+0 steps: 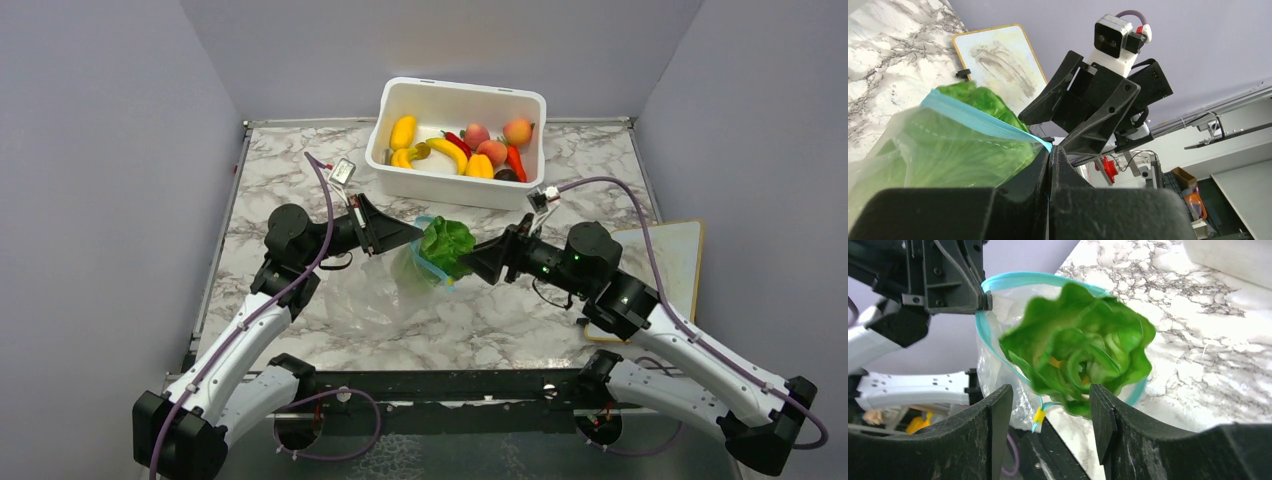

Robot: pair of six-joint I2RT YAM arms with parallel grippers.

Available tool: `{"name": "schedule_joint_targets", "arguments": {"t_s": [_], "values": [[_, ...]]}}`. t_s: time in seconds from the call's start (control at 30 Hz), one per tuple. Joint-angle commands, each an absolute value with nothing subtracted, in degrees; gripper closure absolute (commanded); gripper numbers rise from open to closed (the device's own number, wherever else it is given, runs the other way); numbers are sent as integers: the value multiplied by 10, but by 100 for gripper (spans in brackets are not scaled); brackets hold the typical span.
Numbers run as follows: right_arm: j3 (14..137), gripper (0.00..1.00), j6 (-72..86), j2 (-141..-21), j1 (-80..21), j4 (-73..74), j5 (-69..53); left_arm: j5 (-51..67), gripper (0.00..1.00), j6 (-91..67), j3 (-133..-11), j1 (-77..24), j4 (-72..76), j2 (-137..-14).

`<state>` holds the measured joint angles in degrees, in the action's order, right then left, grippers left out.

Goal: Place the food in the zip-top bag and seal the zipper
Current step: Place the fake vegetable in the zipper food storage bag.

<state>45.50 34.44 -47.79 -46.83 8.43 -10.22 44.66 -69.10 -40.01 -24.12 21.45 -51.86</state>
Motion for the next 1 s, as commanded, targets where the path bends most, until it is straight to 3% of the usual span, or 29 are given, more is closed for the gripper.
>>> {"name": "schedule_joint_targets", "arguments": {"t_s": [0.0,0.1,0.33,0.53,0.67,0.8,0.97], "values": [[441,42,441,-437,-471,102,-32,440,100,-697,-397,-243,246,-502],[420,44,516,-408,-471,90,-4,441,100,-697,-396,-243,246,-500],[444,46,624,-412,-471,214,153,446,100,-697,-407,-243,246,-501],[416,51,589,-430,-470,210,180,440,100,-697,-424,-243,246,-497],[464,54,546,-452,-464,249,232,435,100,-694,-445,-243,247,-489],[484,55,529,-481,-442,247,212,427,100,-694,-457,-243,247,-481],[456,56,554,-512,-408,185,99,415,100,-695,-470,-243,247,-477]]}}
